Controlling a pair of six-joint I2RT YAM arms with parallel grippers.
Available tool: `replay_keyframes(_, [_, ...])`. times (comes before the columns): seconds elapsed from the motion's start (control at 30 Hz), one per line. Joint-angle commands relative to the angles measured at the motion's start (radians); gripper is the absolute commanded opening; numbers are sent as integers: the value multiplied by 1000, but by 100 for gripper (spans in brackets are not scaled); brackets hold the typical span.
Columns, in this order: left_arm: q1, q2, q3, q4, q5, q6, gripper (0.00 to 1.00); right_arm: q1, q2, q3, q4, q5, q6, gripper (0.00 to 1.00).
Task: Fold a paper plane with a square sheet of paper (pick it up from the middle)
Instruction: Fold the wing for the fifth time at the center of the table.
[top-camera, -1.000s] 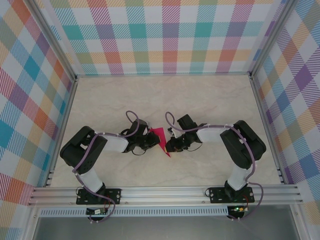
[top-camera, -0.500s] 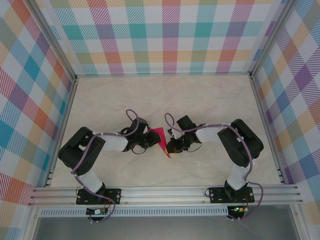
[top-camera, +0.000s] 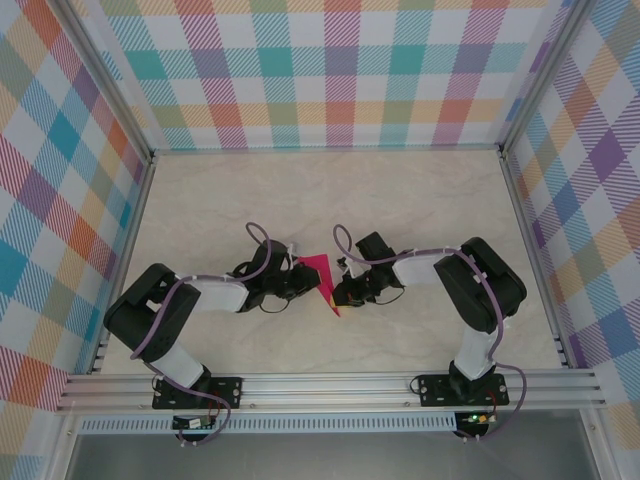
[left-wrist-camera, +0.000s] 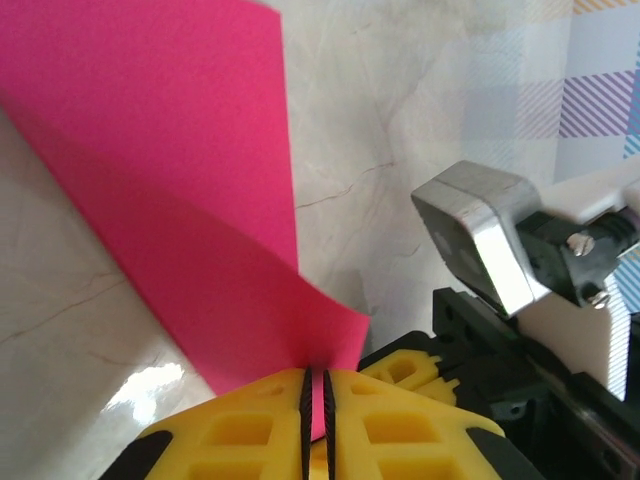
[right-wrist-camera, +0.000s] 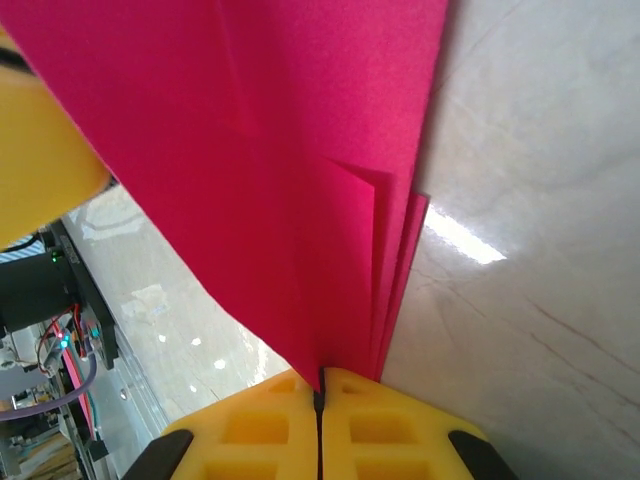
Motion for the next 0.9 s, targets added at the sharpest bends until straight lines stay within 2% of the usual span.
replay_keyframes(0.0, [-14, 20, -21, 61, 7, -4, 13, -11, 30, -29, 30, -12, 31, 6])
replay_keyframes(0.17, [-22, 71, -4, 108, 46, -9, 13, -25, 24, -35, 35, -23, 35, 6])
replay_keyframes(0.5, [-36, 121, 19, 106, 40, -3, 12, -36, 32, -44, 50, -35, 43, 6])
replay_keyframes(0.87, [-46, 138, 83, -97, -24, 45, 10, -36, 29, -40, 26, -27, 27, 8])
